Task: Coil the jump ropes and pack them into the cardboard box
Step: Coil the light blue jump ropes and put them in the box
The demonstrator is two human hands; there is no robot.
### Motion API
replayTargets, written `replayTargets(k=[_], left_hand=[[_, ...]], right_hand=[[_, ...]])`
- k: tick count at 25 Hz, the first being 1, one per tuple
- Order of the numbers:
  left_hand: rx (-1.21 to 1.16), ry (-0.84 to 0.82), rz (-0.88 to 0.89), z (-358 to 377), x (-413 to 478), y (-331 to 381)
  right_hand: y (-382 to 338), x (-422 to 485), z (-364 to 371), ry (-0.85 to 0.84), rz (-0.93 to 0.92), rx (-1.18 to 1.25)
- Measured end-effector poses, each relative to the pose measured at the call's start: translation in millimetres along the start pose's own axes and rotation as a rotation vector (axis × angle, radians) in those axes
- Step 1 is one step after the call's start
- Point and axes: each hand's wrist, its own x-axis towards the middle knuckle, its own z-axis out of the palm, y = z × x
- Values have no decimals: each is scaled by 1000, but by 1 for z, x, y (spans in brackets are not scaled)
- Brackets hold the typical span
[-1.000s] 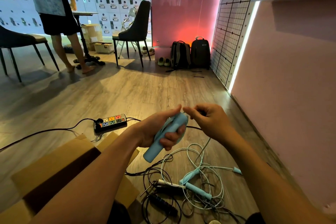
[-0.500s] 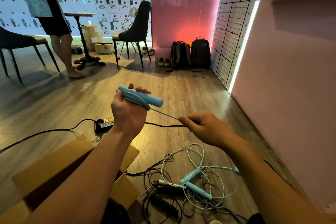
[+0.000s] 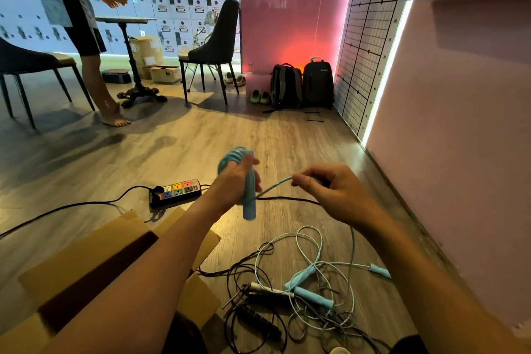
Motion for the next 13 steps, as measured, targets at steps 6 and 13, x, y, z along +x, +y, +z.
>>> replayTargets(k=[6, 13], left_hand=[[153, -614, -292, 22, -20, 3], [-377, -767, -373, 24, -26, 19]], right_hand=[[8, 0, -1, 226, -1, -29], [8, 4, -2, 268, 73, 14]])
